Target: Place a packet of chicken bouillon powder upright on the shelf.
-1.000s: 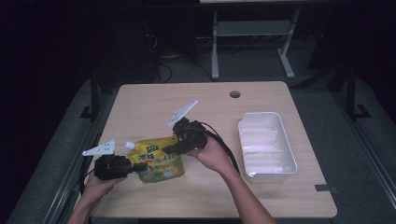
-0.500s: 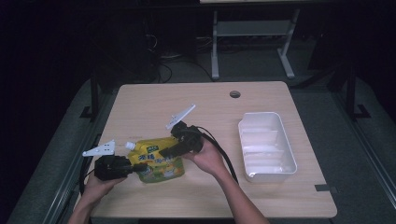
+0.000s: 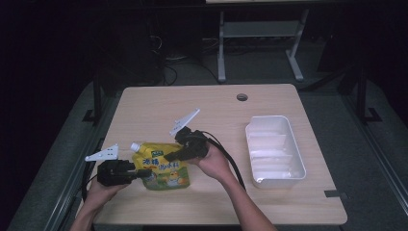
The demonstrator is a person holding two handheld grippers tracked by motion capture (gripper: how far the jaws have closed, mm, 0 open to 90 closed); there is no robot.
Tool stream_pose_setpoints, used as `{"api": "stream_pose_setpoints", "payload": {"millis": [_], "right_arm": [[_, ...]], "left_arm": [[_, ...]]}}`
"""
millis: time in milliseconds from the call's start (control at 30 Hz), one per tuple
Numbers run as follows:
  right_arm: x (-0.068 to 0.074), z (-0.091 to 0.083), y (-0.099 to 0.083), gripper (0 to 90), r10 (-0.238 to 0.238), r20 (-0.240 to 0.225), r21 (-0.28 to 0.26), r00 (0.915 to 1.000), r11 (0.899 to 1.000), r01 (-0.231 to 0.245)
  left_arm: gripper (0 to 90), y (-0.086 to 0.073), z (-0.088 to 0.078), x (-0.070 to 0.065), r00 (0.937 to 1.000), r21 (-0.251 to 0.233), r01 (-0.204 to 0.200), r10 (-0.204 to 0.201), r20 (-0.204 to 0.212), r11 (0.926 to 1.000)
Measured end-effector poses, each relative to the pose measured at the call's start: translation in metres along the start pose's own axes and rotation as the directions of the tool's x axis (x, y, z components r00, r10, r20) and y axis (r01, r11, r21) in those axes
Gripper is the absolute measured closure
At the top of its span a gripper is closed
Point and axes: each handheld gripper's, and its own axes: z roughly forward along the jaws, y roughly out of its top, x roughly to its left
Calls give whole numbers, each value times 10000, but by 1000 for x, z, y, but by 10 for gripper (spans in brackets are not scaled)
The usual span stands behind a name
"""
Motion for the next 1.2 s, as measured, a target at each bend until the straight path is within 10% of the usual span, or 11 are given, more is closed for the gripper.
{"api": "stream_pose_setpoints", "payload": {"millis": [367, 1200], "right_arm": [[0, -18, 3, 897, -297, 301, -7, 9991, 9996, 297], [-21, -117, -13, 896, 373, 1665, -721, 9853, 9971, -255]], "left_arm": [[528, 0, -5, 1, 9995, -47, 81, -82, -294, 10000], [320, -3, 2, 3, 9958, 607, 177, -122, -904, 9980]]}}
